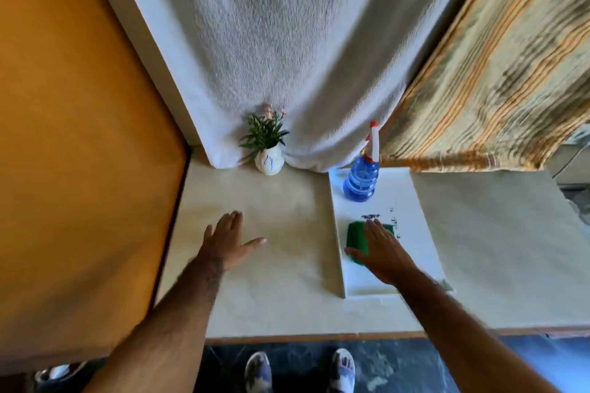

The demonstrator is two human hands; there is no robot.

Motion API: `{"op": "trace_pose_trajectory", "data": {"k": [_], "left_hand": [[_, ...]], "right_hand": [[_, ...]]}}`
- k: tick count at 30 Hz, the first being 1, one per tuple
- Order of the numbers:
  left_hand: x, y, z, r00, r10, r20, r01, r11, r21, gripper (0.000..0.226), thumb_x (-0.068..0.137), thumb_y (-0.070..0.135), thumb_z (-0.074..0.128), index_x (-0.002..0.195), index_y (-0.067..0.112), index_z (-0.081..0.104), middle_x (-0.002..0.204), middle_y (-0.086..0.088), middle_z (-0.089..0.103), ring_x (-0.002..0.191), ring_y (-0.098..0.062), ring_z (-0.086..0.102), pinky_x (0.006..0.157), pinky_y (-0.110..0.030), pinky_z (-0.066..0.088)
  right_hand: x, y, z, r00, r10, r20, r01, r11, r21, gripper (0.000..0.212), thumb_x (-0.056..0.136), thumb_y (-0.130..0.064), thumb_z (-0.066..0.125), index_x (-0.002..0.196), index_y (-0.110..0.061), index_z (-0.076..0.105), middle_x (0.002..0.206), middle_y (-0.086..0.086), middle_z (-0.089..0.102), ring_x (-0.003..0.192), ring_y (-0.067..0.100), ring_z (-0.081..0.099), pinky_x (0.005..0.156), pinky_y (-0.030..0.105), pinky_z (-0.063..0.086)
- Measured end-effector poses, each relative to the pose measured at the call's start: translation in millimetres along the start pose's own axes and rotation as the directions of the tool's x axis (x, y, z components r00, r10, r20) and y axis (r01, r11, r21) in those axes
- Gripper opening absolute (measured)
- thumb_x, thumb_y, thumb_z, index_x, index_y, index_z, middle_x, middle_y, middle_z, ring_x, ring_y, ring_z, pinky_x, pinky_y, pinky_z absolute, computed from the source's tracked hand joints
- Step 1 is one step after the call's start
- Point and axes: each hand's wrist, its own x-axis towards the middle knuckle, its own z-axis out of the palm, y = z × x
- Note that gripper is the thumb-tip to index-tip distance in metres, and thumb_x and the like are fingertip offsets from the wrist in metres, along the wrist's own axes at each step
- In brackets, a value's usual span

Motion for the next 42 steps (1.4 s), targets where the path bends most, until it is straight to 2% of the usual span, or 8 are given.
{"op": "trace_pose_trajectory", "data": {"k": [6, 11, 20, 23, 26, 35, 38, 42], "left_hand": [[0.9, -18.6, 62.5, 1.000, -0.001, -0.030, 0.004, 0.995, 0.102, 0.107, 0.092, 0.082, 0.036, 0.167, 0.013, 0.002, 0.179, -0.003, -0.007, 0.164, -0.019, -0.002, 0.132, -0.054, 0.010], [4.5, -29.2, 85.8, 0.990, 0.053, -0.131, -0.034, 0.989, 0.142, 0.130, 0.070, 0.096, -0.015, 0.167, 0.011, 0.003, 0.177, -0.009, 0.001, 0.164, -0.027, 0.006, 0.129, -0.061, 0.007], [9.0, -39.2, 103.4, 0.968, 0.128, -0.218, -0.091, 0.981, 0.174, 0.107, 0.092, 0.085, 0.013, 0.163, 0.005, 0.027, 0.172, -0.015, 0.028, 0.157, -0.033, 0.032, 0.124, -0.066, 0.025], [11.9, -42.2, 107.4, 0.962, 0.138, -0.235, -0.095, 0.978, 0.185, 0.107, 0.092, 0.086, 0.014, 0.164, 0.007, 0.021, 0.173, -0.014, 0.025, 0.158, -0.032, 0.031, 0.125, -0.064, 0.022], [13.4, -44.3, 111.1, 0.960, 0.136, -0.246, -0.090, 0.978, 0.190, 0.106, 0.092, 0.086, 0.015, 0.165, 0.008, 0.020, 0.174, -0.013, 0.025, 0.158, -0.031, 0.030, 0.126, -0.064, 0.024], [13.5, -46.3, 116.9, 0.936, 0.161, -0.315, -0.100, 0.974, 0.201, 0.106, 0.092, 0.086, 0.017, 0.166, 0.010, 0.016, 0.175, -0.012, 0.022, 0.160, -0.029, 0.025, 0.127, -0.063, 0.021], [13.0, -45.2, 116.7, 0.937, 0.152, -0.314, -0.089, 0.974, 0.206, 0.105, 0.093, 0.086, 0.016, 0.166, 0.011, 0.015, 0.175, -0.011, 0.019, 0.160, -0.029, 0.022, 0.128, -0.064, 0.022], [11.0, -44.4, 115.3, 0.933, 0.149, -0.328, -0.081, 0.974, 0.210, 0.104, 0.093, 0.084, 0.020, 0.165, 0.010, 0.018, 0.174, -0.011, 0.019, 0.160, -0.028, 0.022, 0.127, -0.062, 0.021]], "right_hand": [[-15.8, 3.8, 40.9, 0.998, 0.042, -0.043, -0.045, 0.996, -0.080, 0.106, 0.088, -0.079, 0.023, 0.160, -0.004, 0.001, 0.170, 0.010, -0.003, 0.156, 0.024, -0.006, 0.127, 0.041, 0.002], [-17.0, 1.2, 50.1, 0.993, 0.063, -0.098, -0.064, 0.998, -0.010, 0.101, 0.090, -0.077, 0.023, 0.161, -0.008, 0.000, 0.170, 0.008, -0.003, 0.156, 0.021, -0.008, 0.127, 0.041, 0.001], [82.7, 3.0, -58.0, 0.876, 0.273, -0.398, 0.015, 0.810, 0.587, 0.106, 0.080, -0.073, 0.067, 0.159, -0.023, 0.016, 0.166, 0.007, 0.026, 0.146, 0.008, 0.023, 0.117, 0.032, 0.019], [120.0, -3.6, -85.0, 0.856, 0.264, -0.445, 0.126, 0.728, 0.674, 0.076, 0.074, -0.057, 0.083, 0.135, -0.023, 0.051, 0.128, 0.002, 0.064, 0.114, 0.010, 0.059, 0.106, 0.042, 0.049], [144.1, -7.3, -89.5, 0.890, 0.238, -0.389, 0.162, 0.632, 0.758, 0.060, 0.073, -0.034, 0.090, 0.125, -0.023, 0.062, 0.100, -0.002, 0.074, 0.093, 0.013, 0.071, 0.092, 0.040, 0.059], [153.8, -20.2, -94.1, 0.797, 0.384, -0.466, 0.278, 0.452, 0.848, 0.033, 0.083, -0.013, 0.074, 0.115, -0.022, 0.072, 0.071, 0.004, 0.067, 0.064, 0.017, 0.068, 0.073, 0.036, 0.060], [145.6, -39.7, -109.2, 0.847, 0.307, -0.433, 0.277, 0.441, 0.854, 0.025, 0.081, -0.014, 0.074, 0.098, -0.033, 0.076, 0.073, 0.016, 0.071, 0.068, 0.032, 0.071, 0.074, 0.045, 0.062], [146.6, -89.6, -99.8, 0.954, 0.163, -0.252, 0.132, 0.528, 0.839, 0.026, 0.080, -0.013, 0.079, 0.105, -0.017, 0.075, 0.078, 0.001, 0.074, 0.059, 0.010, 0.068, 0.061, 0.024, 0.057]]}}
